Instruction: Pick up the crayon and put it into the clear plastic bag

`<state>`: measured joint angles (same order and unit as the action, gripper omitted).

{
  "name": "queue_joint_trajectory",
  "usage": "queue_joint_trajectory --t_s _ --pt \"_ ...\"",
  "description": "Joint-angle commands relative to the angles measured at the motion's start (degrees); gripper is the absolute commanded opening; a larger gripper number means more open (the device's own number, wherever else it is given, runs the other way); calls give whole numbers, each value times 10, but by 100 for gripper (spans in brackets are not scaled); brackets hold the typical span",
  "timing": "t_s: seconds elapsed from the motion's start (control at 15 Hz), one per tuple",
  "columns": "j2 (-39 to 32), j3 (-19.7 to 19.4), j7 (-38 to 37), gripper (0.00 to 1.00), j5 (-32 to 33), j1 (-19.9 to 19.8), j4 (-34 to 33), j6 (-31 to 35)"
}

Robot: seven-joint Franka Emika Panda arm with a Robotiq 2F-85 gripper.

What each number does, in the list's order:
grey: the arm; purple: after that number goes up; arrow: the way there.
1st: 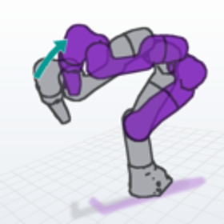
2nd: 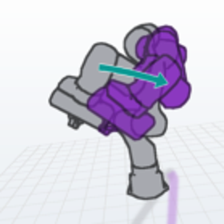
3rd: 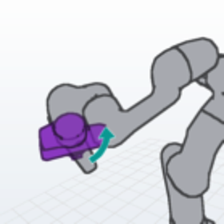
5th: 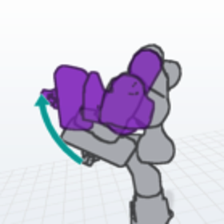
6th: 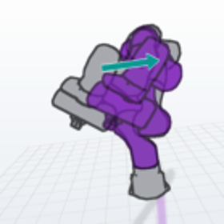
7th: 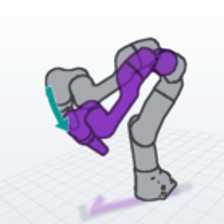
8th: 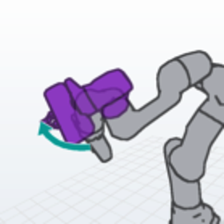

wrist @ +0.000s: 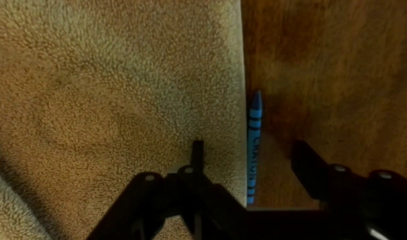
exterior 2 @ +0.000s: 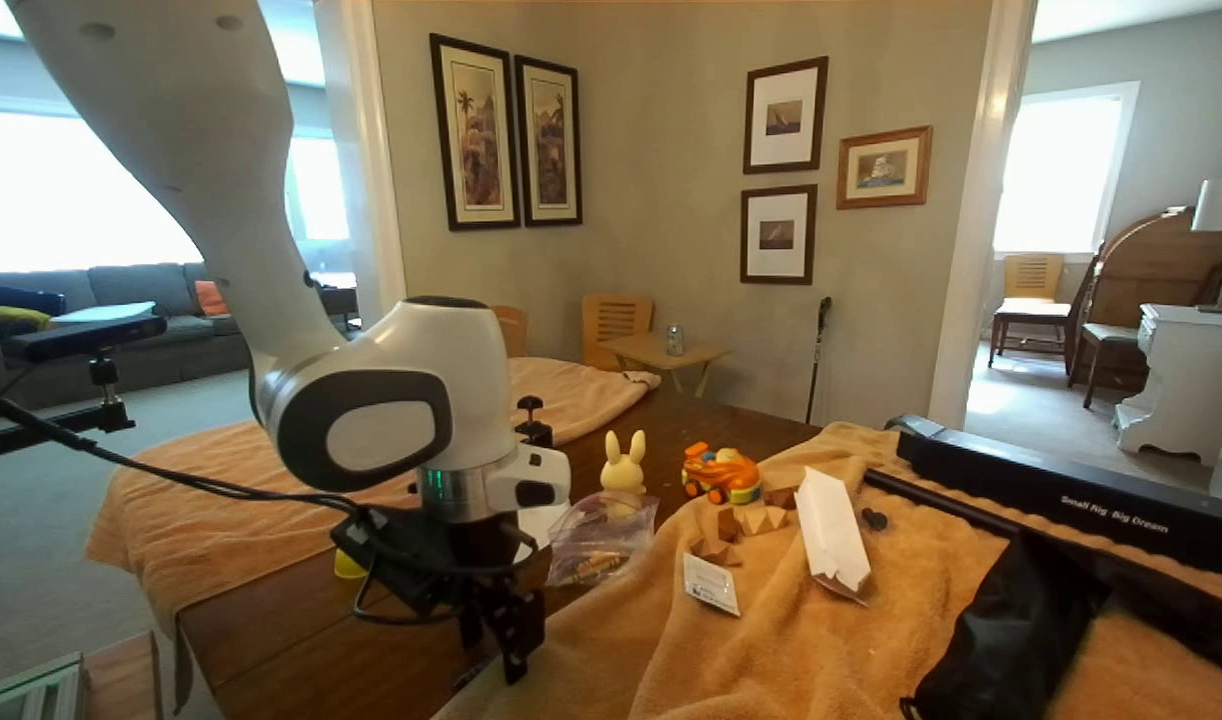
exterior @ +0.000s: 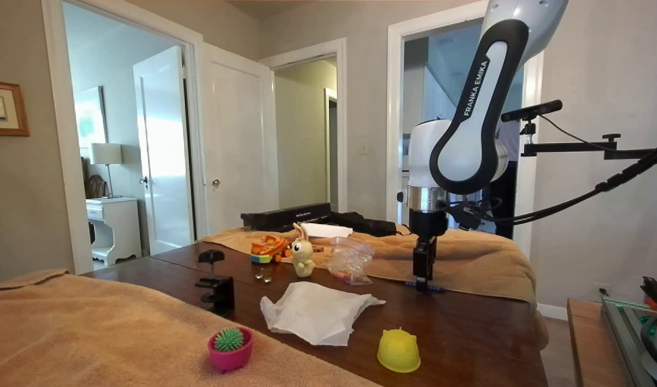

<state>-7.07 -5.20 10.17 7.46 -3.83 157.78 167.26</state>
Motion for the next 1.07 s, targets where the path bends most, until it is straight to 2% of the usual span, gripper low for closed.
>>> queue_joint_trajectory --t_s 0.0,0.4,0.53,1.0 --pt "9 1 -5 99 -1 -3 -1 -10" --pt "18 54 27 100 -70 -1 -6 -8" --pt "9 64 30 100 -75 1 -13 -9" --pt "2 49 7 100 -47 4 -19 -31"
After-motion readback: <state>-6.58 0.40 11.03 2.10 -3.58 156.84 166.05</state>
